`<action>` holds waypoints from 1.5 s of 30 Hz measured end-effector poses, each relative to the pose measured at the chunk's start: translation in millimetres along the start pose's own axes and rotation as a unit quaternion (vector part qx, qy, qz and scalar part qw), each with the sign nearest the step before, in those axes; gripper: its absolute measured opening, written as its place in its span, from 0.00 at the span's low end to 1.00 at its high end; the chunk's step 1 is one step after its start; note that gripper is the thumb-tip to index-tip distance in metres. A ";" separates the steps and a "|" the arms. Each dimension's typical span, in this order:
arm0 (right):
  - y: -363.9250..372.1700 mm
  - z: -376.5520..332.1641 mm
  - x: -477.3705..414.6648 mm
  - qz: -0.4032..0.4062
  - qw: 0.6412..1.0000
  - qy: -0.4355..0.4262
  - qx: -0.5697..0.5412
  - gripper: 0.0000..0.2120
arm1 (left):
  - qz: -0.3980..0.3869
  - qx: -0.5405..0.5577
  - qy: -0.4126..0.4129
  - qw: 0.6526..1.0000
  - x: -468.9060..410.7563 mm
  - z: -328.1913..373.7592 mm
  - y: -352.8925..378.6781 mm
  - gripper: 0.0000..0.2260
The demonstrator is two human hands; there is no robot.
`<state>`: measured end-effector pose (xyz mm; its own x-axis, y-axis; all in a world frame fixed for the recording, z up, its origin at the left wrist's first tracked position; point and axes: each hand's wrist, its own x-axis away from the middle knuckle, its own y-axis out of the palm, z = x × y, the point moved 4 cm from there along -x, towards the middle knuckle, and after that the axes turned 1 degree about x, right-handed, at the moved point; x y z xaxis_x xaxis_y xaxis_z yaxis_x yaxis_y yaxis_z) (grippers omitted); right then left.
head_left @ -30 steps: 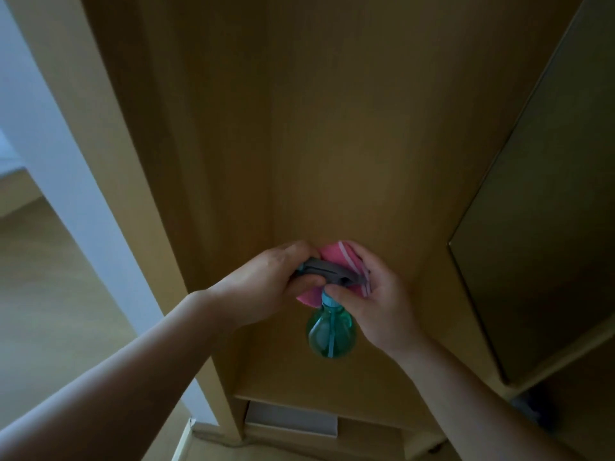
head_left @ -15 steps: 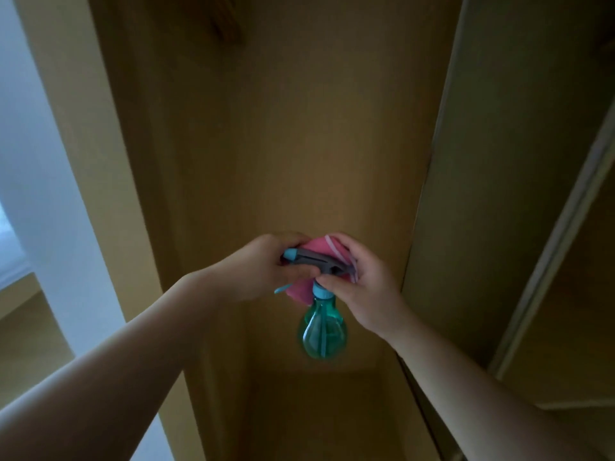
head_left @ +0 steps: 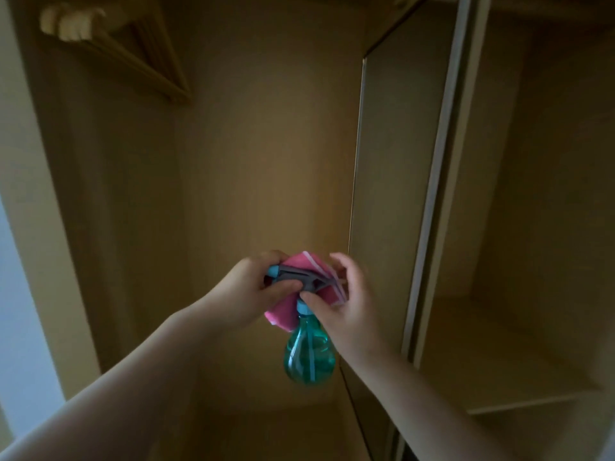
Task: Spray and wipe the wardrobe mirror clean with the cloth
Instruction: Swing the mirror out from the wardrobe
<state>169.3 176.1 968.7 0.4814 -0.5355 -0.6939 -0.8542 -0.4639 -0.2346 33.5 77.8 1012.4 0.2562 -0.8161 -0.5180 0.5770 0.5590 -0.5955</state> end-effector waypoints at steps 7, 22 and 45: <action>-36.0 4.5 15.0 0.057 0.994 -0.069 0.068 0.12 | 0.053 -0.020 -0.009 0.998 2.6 27.1 28.8 0.07; -117.6 90.3 -48.5 0.111 0.955 0.203 0.188 0.10 | 0.017 -0.025 -0.011 0.999 -9.2 36.8 19.9 0.07; -162.7 22.5 29.9 0.075 0.935 0.223 0.267 0.13 | -0.055 -0.014 0.046 0.997 6.2 33.8 25.5 0.05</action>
<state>318.2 251.4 970.9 0.2804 -0.8626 -0.4211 -0.8376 -0.0056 -0.5463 76.0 82.1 1014.8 0.1187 -0.8567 -0.5020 0.5748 0.4716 -0.6688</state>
